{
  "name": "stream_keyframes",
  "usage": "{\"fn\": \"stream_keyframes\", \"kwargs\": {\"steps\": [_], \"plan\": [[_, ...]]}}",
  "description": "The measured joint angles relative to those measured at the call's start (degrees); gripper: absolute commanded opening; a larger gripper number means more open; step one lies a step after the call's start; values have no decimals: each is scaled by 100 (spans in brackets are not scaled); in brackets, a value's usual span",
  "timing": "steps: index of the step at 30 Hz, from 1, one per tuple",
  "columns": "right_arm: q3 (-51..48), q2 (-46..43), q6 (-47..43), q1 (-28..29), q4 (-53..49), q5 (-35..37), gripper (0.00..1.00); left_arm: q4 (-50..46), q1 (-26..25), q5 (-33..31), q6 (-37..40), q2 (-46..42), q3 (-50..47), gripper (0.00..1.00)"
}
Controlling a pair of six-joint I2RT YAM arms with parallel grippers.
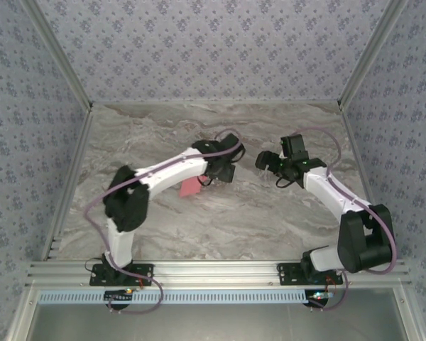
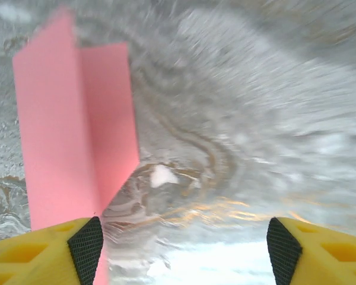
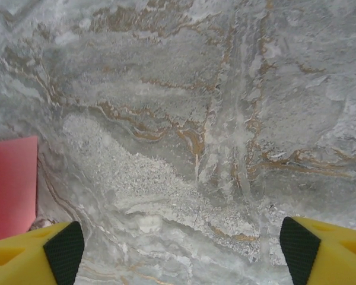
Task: Fold a paper plane with a square sheet of paper (pick it up from the middle)
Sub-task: Turn over the paper at the center of the table, then move the paper to the center of the table.
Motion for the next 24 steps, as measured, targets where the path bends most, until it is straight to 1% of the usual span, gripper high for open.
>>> {"fn": "stream_keyframes", "kwargs": {"steps": [2, 4, 6, 8, 9, 12, 15, 18, 21, 24], "plan": [[144, 205, -46, 70, -13, -107, 76, 308, 186, 409, -66, -553, -291, 78], [378, 459, -125, 258, -24, -219, 69, 643, 470, 737, -203, -1016, -686, 76], [719, 809, -192, 599, 0, -372, 58, 916, 879, 990, -404, -1368, -1189, 70], [1062, 1182, -229, 981, 50, -538, 46, 1119, 1307, 1158, -614, -1574, -1714, 66], [1261, 1405, -249, 1189, 85, -621, 41, 1193, 1532, 1211, -734, -1644, -2011, 62], [1740, 2039, -223, 1729, 249, -876, 30, 1311, 2103, 1303, -1062, -1816, -2815, 54], [2238, 2688, -188, 2168, 339, -1075, 26, 1331, 2487, 1344, -1325, -2116, -3449, 51], [2684, 3259, -157, 2463, 348, -1250, 23, 1353, 2774, 1344, -1497, -2509, -3823, 49], [3088, 3762, -155, 2656, 339, -1436, 22, 1384, 2944, 1344, -1567, -2793, -3982, 48], [3429, 4135, -157, 2791, 280, -1552, 22, 1412, 3003, 1360, -1606, -2903, -4006, 48]]}}
